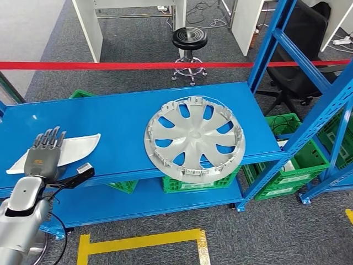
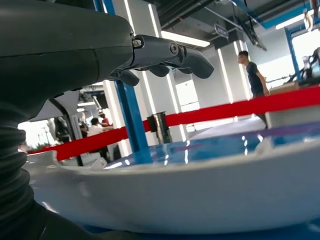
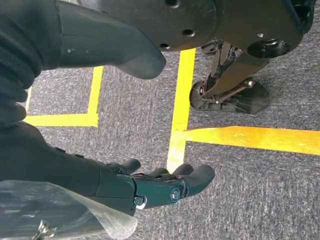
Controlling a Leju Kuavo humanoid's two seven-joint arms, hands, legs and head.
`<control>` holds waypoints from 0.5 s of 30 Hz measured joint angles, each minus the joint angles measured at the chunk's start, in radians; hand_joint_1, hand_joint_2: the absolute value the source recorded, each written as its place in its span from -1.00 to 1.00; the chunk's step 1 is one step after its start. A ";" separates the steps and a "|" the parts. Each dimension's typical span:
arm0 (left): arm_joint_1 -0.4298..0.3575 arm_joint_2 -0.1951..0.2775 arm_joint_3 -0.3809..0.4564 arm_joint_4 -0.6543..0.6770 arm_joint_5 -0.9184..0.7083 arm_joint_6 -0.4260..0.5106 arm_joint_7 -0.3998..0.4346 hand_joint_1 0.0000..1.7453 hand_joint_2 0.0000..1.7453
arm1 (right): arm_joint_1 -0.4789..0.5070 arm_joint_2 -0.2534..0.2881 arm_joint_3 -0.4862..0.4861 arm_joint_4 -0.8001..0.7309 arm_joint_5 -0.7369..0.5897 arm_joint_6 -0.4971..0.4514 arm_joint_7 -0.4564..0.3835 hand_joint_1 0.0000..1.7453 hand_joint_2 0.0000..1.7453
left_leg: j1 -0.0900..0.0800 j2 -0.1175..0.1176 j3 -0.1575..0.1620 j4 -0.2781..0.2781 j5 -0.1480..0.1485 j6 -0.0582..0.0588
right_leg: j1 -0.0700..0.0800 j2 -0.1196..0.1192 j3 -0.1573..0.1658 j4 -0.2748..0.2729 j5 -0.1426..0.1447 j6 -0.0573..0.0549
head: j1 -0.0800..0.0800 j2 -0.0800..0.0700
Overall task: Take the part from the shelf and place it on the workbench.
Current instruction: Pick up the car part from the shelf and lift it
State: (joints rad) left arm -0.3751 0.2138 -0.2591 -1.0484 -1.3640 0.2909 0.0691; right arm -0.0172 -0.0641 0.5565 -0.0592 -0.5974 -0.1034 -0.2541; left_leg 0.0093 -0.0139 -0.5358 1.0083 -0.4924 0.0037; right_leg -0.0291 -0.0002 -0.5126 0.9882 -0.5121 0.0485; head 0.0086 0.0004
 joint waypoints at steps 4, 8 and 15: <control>-0.040 0.013 -0.012 0.053 -0.023 -0.031 0.016 -0.32 1.00 | 0.000 -0.002 0.013 -0.004 -0.004 0.000 0.000 -1.00 1.00 | 0.000 0.000 0.000 0.000 0.000 0.000 | 0.000 -0.001 0.001 0.000 0.000 0.000 | 0.000 0.000; -0.064 0.020 -0.022 0.099 -0.027 -0.060 0.022 1.00 1.00 | 0.000 -0.003 0.021 -0.006 -0.006 0.000 0.001 -1.00 1.00 | 0.000 0.000 0.001 0.000 0.000 0.000 | 0.000 -0.001 0.001 0.000 0.000 0.000 | 0.000 0.000; -0.088 0.024 -0.041 0.165 -0.029 -0.087 0.023 1.00 1.00 | 0.000 -0.006 0.029 -0.010 -0.010 0.000 0.003 -1.00 1.00 | 0.000 0.000 0.001 0.000 0.000 0.000 | 0.000 -0.001 0.001 0.000 0.000 0.000 | 0.000 0.000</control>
State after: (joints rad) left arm -0.4636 0.2378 -0.3006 -0.8835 -1.3927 0.2041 0.0923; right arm -0.0176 -0.0702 0.5858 -0.0692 -0.6071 -0.1034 -0.2510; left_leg 0.0092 -0.0139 -0.5351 1.0082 -0.4919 0.0033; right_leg -0.0292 -0.0008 -0.5118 0.9883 -0.5116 0.0487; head 0.0086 0.0004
